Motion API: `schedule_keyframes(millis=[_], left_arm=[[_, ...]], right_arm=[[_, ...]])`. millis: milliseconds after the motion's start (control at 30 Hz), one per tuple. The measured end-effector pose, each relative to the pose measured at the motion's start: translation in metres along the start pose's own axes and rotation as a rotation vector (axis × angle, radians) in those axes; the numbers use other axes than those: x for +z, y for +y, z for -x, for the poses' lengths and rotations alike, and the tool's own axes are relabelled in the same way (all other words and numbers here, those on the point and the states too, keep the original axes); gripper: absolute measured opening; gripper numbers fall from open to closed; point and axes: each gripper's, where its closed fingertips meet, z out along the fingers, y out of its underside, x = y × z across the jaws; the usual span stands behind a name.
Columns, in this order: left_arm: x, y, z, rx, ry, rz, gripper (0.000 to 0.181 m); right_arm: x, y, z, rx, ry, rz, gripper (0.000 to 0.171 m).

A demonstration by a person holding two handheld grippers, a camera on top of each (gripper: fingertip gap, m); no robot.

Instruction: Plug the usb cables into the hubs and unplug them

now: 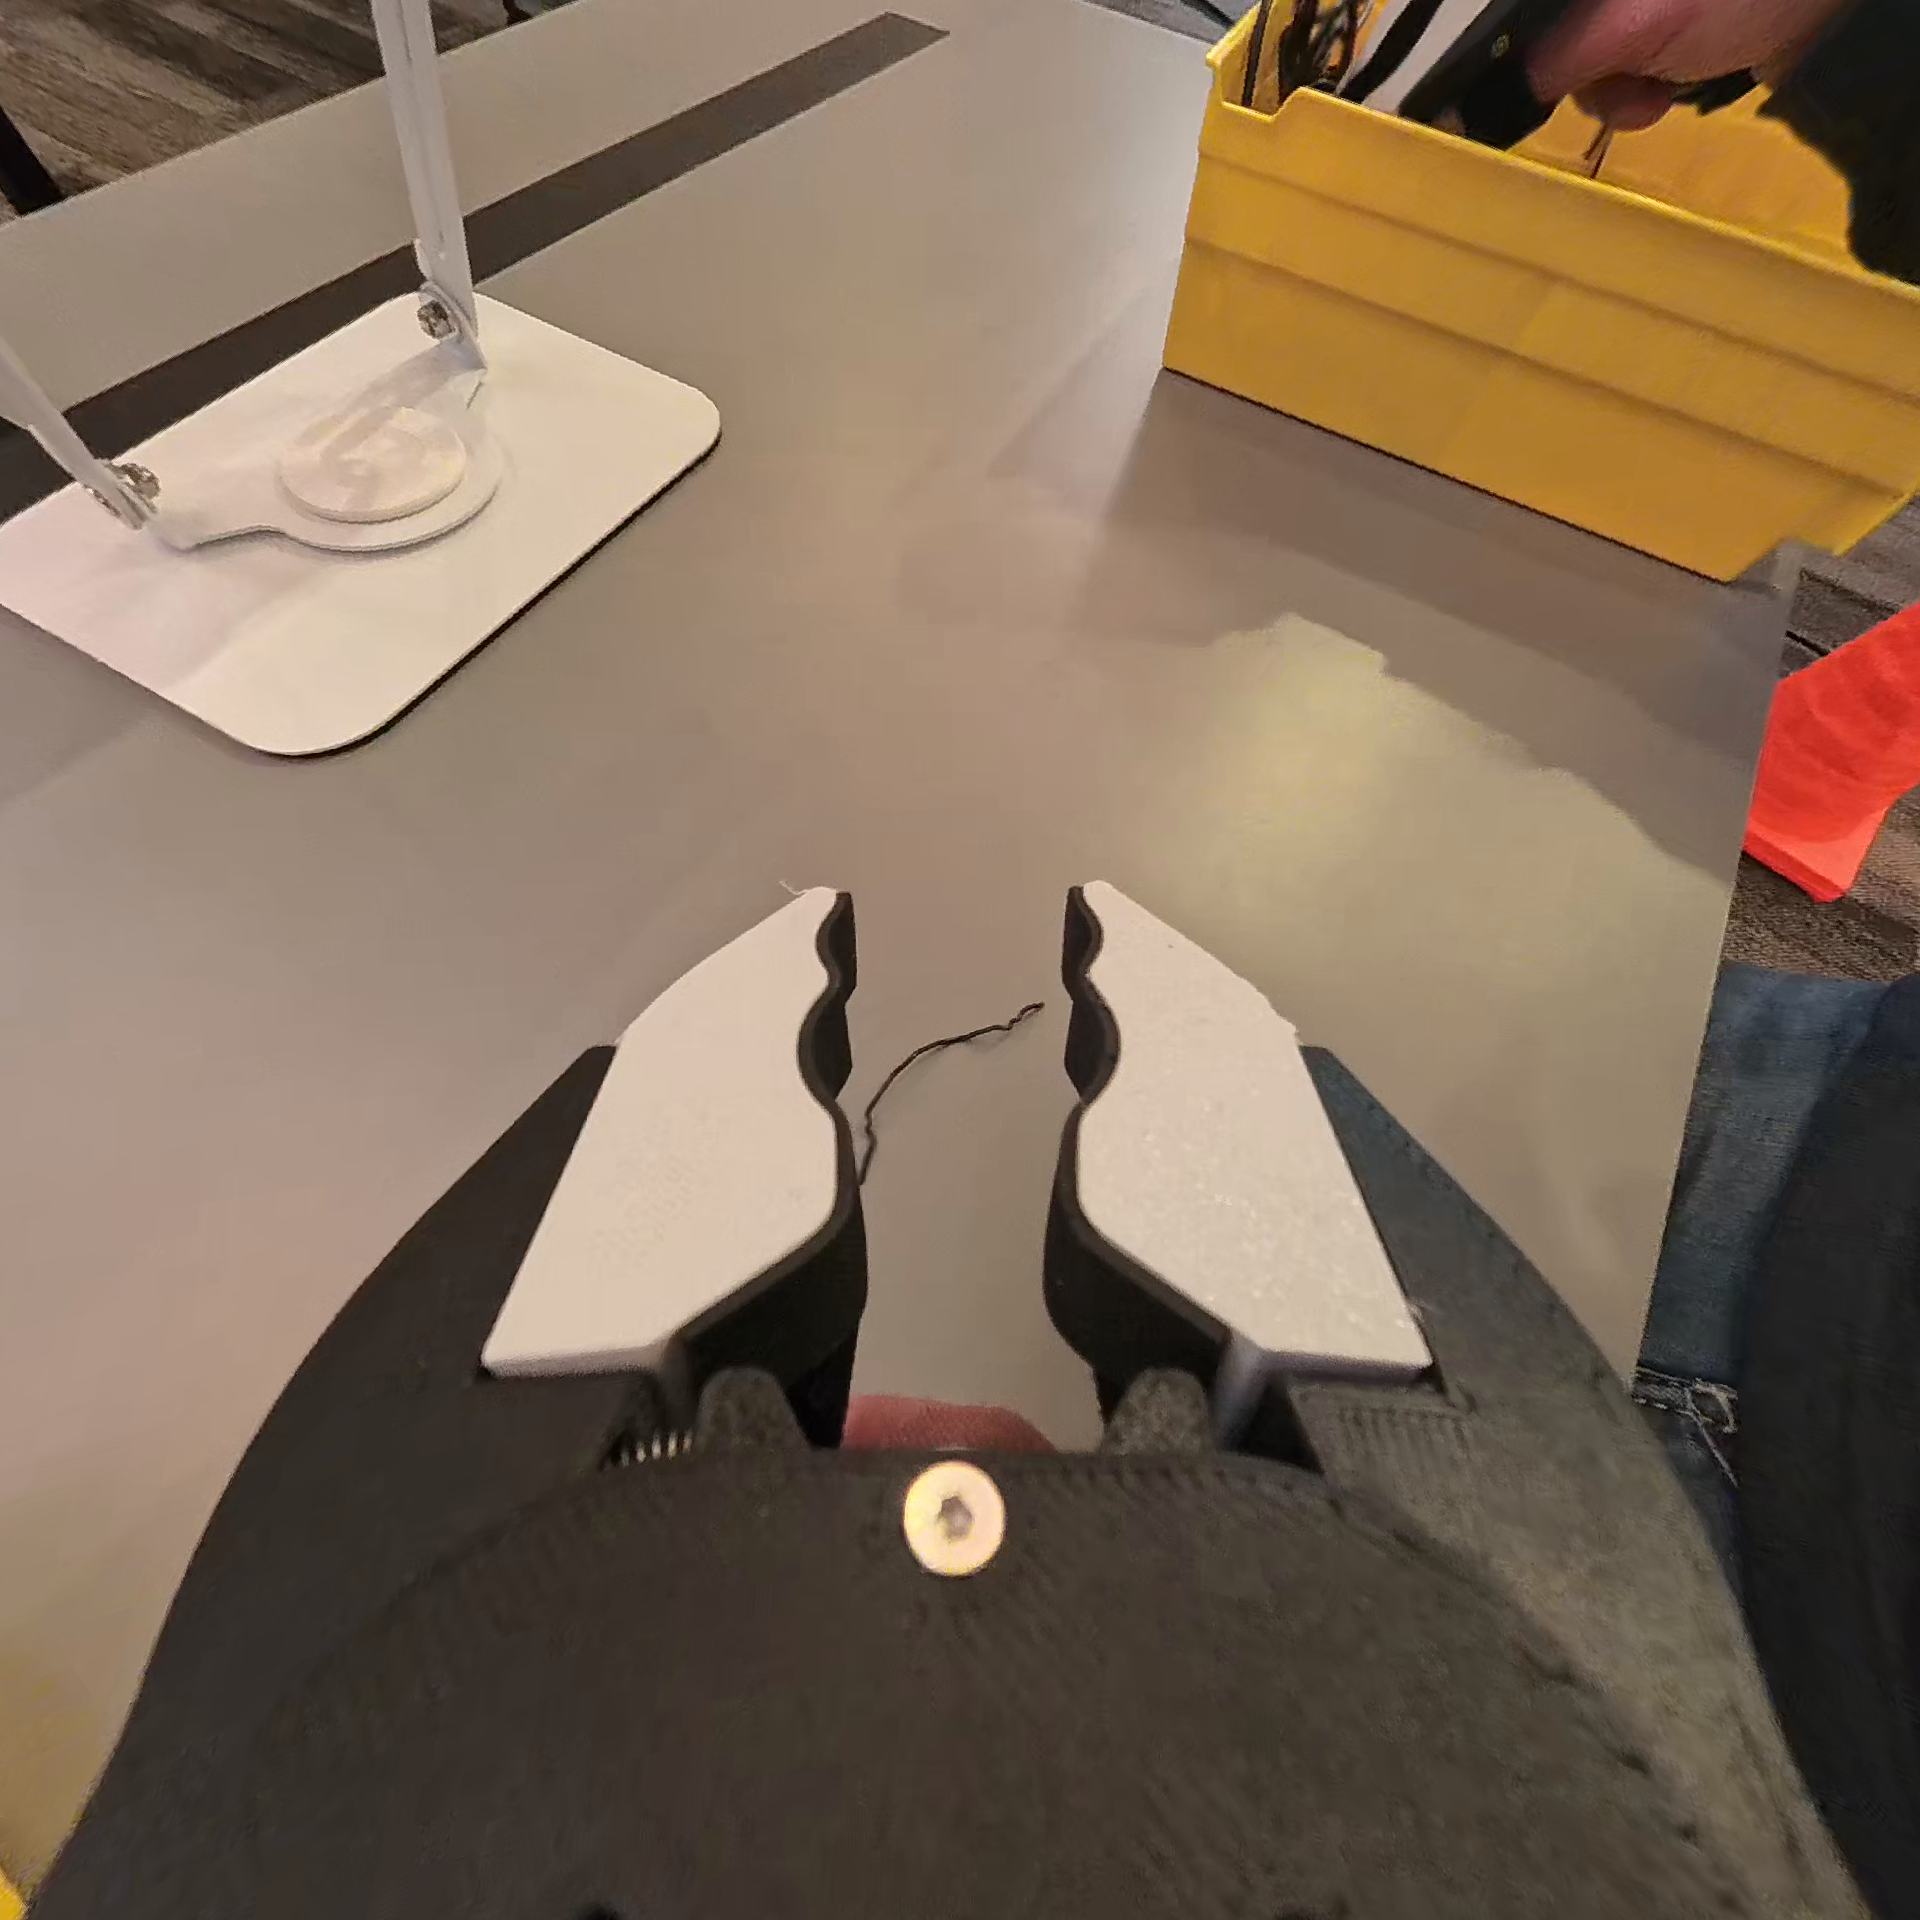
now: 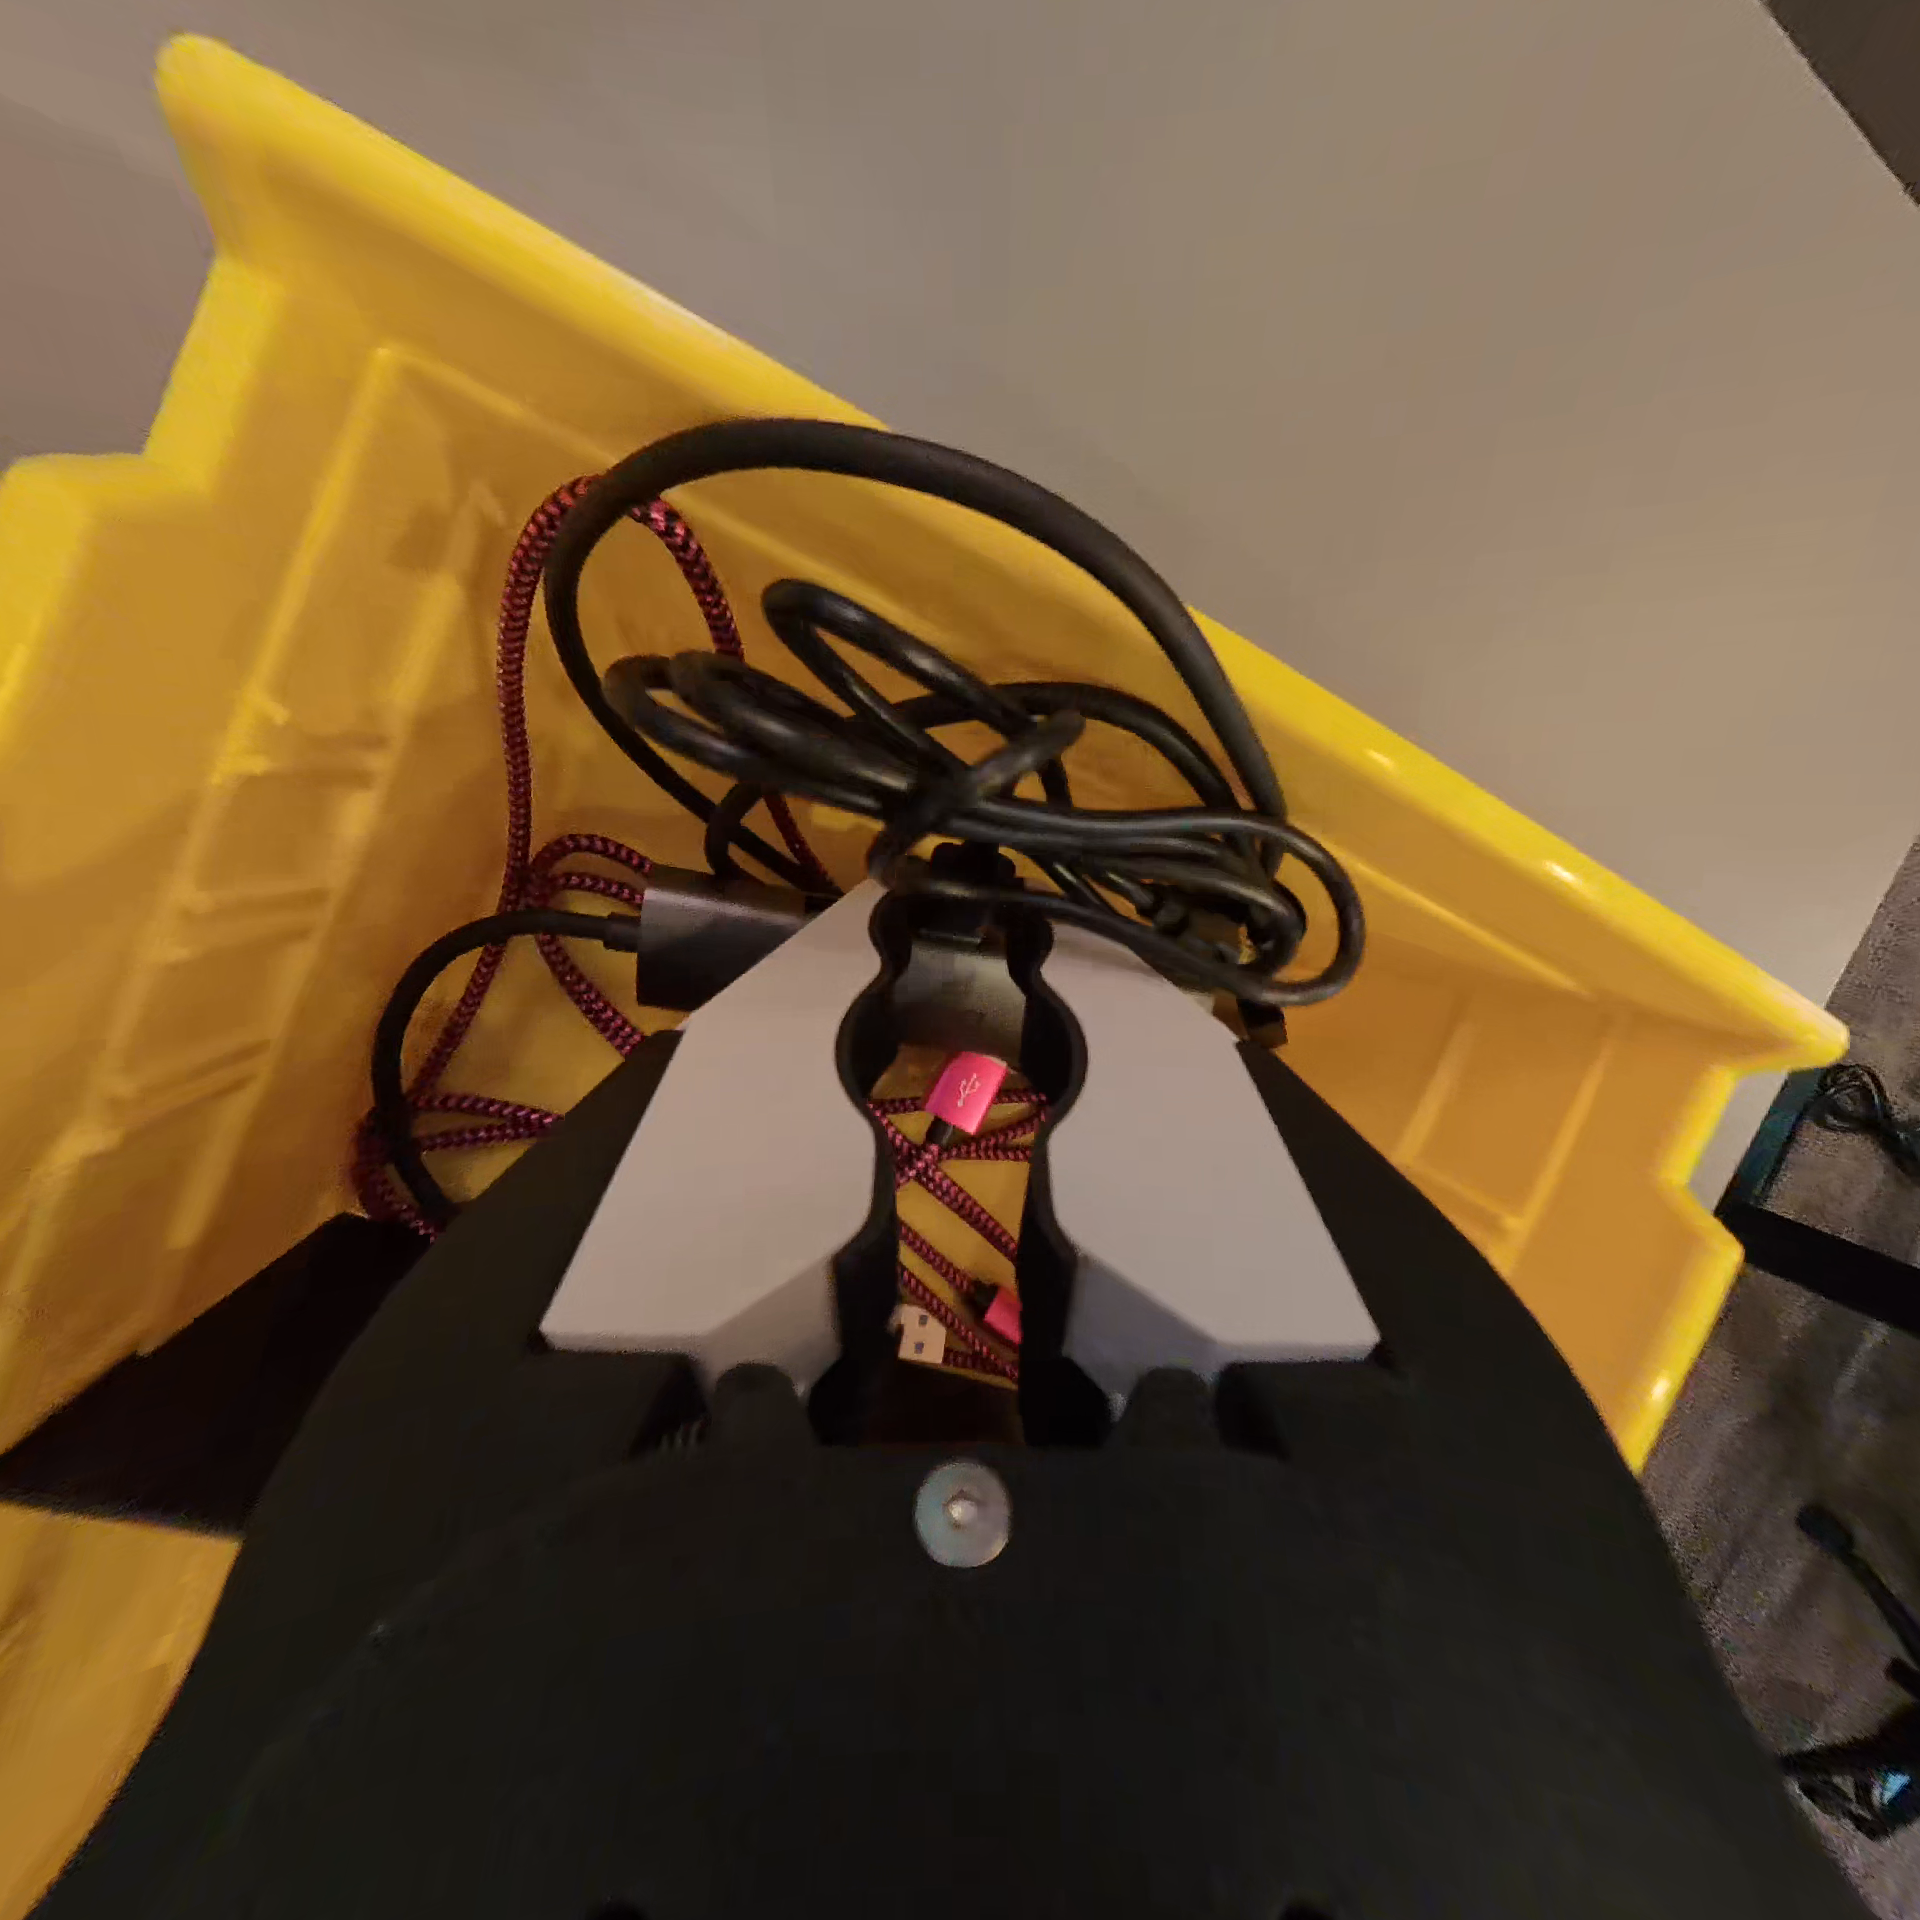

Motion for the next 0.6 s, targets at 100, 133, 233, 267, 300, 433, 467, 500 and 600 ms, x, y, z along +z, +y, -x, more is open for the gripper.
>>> schedule_keyframes(millis=[100, 133, 233, 267, 300, 433, 467, 500, 600], left_arm=[[0.000, 0.001, 0.001, 0.004, -0.006, 0.005, 0.038], [0.000, 0.001, 0.001, 0.010, -0.009, 0.008, 0.038], [0.000, 0.003, 0.001, 0.033, -0.024, 0.020, 0.038], [0.000, 0.003, 0.002, 0.037, -0.028, 0.023, 0.039], [0.000, 0.004, 0.002, 0.039, -0.031, 0.025, 0.039], [0.001, 0.006, 0.003, 0.044, -0.038, 0.032, 0.039], [0.001, 0.007, 0.003, 0.048, -0.041, 0.036, 0.039], [0.001, 0.008, 0.004, 0.054, -0.045, 0.040, 0.040], [0.003, 0.012, 0.004, 0.074, -0.058, 0.062, 0.041]], right_arm=[[0.004, 0.002, 0.001, -0.021, 0.016, 0.025, 0.017], [0.001, 0.003, 0.001, -0.028, 0.025, 0.032, 0.023], [-0.010, 0.004, 0.001, -0.022, 0.028, 0.018, 0.036], [-0.015, 0.004, 0.002, -0.018, 0.025, 0.005, 0.041], [-0.019, 0.004, 0.003, -0.014, 0.019, -0.010, 0.045], [-0.033, 0.014, 0.005, -0.006, 0.010, -0.013, 0.060], [-0.037, 0.016, 0.005, -0.008, 0.010, -0.019, 0.062], [-0.042, 0.017, 0.006, -0.003, 0.005, -0.033, 0.064], [-0.055, 0.025, 0.006, 0.021, -0.006, -0.059, 0.070]])
